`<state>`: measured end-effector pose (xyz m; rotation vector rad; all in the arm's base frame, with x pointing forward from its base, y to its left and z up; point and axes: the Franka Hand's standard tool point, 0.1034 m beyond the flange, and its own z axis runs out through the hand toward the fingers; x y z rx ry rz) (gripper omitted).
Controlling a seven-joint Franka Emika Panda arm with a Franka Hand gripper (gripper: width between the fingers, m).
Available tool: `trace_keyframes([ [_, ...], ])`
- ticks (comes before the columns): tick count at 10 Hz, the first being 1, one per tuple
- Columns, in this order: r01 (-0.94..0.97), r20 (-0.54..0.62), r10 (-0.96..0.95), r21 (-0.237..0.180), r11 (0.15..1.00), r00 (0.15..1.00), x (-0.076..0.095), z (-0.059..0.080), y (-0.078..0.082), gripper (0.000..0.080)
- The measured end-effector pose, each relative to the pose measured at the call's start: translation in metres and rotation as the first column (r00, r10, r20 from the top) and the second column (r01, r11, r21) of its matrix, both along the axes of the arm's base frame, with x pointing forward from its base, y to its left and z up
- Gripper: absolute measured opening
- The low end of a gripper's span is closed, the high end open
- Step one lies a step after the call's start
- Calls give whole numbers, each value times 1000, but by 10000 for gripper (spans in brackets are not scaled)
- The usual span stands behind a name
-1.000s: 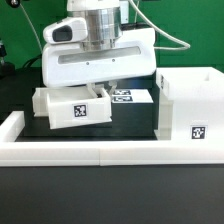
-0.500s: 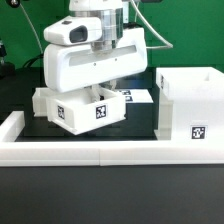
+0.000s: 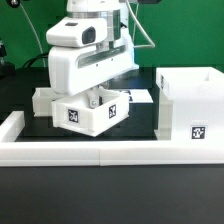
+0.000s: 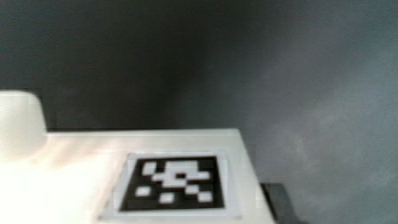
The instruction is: Assemble drawer
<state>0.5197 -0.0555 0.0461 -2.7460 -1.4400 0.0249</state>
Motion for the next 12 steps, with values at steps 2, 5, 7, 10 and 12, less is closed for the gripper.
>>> trace_keyframes([
  [2,-113,0,113,-3,994,994,-1,0,-3,42],
  [5,-319,-3,319,-13,948,948,-2,-1,-9,42],
  [7,-403,-8,403,-18,915,915,-2,-1,-12,42],
  [10,-434,-15,434,-20,901,901,-3,-3,-8,42],
  [12,-471,-21,471,-19,882,882,-1,-7,5,42],
])
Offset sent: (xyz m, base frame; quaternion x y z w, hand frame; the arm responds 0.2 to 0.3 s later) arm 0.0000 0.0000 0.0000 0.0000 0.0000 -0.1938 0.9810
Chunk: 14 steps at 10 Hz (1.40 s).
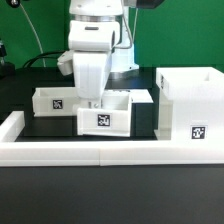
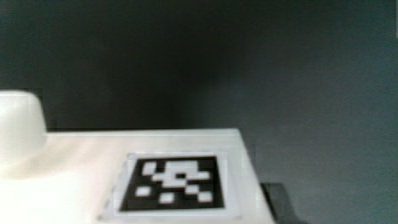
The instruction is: Assemble drawer
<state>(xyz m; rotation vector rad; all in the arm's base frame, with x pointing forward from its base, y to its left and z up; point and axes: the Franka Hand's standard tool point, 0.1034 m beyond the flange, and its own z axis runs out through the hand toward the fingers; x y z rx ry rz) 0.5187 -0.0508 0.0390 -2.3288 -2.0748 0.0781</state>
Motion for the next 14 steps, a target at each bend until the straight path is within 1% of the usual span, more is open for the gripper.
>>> trace_keyframes([
  [3,-18,-20,18,13,1000,1000,6,-9,20,42],
  [9,-9,18,9,9,1000,1000,6,-13,17,42],
  [11,-44,30,44,1,999,999,8,-17,26,42],
  [14,-49,43,49,0,999,998,10,-21,26,42],
])
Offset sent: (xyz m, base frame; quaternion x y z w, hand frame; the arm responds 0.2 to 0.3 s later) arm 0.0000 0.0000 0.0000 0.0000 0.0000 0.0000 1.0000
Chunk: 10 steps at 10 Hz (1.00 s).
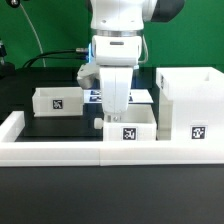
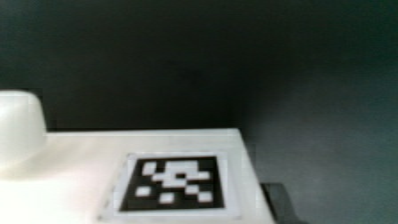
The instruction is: Assemble drawer
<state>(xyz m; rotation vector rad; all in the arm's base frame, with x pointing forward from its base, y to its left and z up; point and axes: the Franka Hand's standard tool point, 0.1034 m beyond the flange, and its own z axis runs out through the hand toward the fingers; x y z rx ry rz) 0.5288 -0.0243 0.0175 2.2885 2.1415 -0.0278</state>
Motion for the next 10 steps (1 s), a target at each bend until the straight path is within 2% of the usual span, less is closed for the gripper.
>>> trace_keyframes([
  [4,18,-5,-18,1,1000,1000,-1,-1,2,42],
  [10,19,-8,-19,6,1000,1000,7,0,9,42],
])
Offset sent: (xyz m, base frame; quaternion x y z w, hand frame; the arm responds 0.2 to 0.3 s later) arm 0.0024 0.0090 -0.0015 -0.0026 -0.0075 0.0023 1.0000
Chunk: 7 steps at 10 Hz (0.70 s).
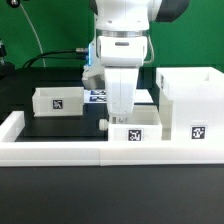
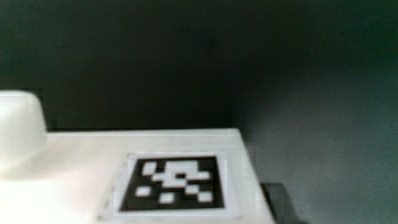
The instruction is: Assemble drawer
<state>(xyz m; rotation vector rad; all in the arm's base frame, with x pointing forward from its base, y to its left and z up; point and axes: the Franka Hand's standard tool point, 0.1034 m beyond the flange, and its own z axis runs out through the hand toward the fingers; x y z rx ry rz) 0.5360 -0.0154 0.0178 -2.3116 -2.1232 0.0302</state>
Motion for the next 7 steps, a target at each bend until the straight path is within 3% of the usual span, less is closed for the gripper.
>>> trace_keyframes([
  [7,-35,17,35,-1,999,999,3,-3,4,42],
])
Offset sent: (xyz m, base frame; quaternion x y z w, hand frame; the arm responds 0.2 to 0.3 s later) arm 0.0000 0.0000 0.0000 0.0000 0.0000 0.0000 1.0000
